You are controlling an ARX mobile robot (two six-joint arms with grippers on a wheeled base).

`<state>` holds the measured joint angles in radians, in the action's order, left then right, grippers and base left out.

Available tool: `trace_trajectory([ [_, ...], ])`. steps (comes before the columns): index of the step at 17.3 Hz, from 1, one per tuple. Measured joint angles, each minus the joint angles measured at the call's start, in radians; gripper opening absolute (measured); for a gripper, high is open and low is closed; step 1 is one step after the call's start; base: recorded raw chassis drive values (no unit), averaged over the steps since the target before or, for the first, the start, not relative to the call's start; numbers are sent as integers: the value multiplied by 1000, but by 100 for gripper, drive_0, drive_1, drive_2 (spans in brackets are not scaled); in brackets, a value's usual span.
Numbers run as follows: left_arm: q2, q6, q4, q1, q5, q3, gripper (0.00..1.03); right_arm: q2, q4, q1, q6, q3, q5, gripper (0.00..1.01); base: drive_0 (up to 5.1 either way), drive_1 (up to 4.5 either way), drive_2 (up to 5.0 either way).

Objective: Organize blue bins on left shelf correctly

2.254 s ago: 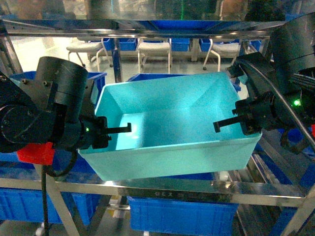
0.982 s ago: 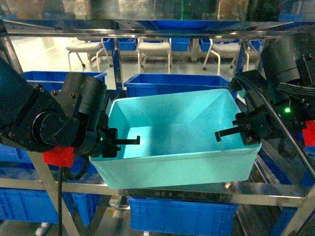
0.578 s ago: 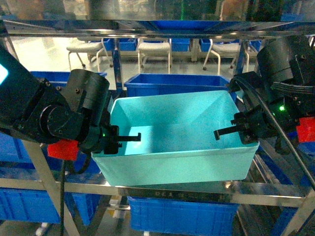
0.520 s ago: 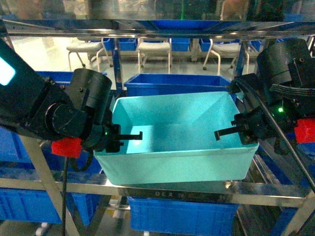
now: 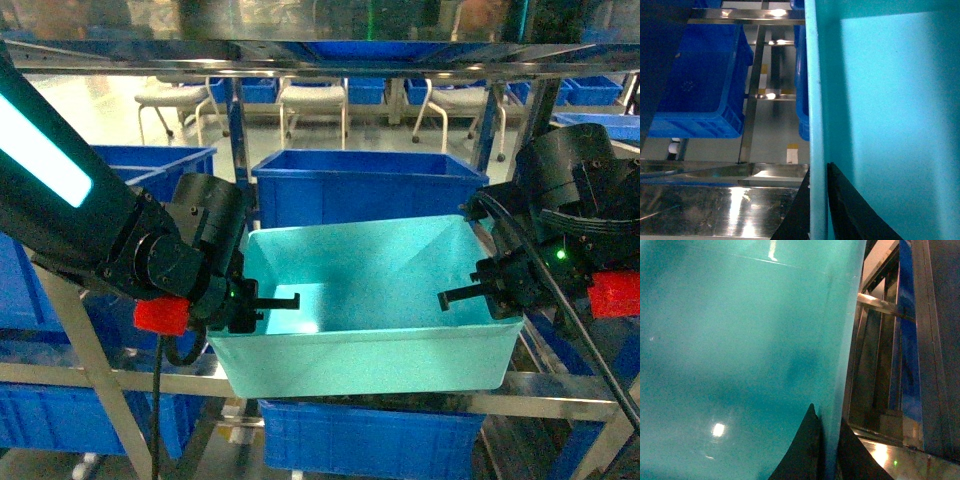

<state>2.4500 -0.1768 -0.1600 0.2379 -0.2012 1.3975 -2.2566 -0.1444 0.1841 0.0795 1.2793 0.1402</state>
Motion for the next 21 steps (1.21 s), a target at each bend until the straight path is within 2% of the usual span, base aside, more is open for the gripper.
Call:
trace_trajectory([
  [5,26,7,30,8,-12,52,5,-36,0,-9,-2,12,1,2,0,0,0],
  [12,84,51,113,23,-17,187,5,-77,67,-31,-34,76,-2,2,0,0,0],
  [16,115,79,149,23,-27,254,5,-100,87,-40,-53,105,-24,2,0,0,0],
  [21,115,81,160,22,-34,267,5,-100,96,-42,-58,119,-51,2,0,0,0],
])
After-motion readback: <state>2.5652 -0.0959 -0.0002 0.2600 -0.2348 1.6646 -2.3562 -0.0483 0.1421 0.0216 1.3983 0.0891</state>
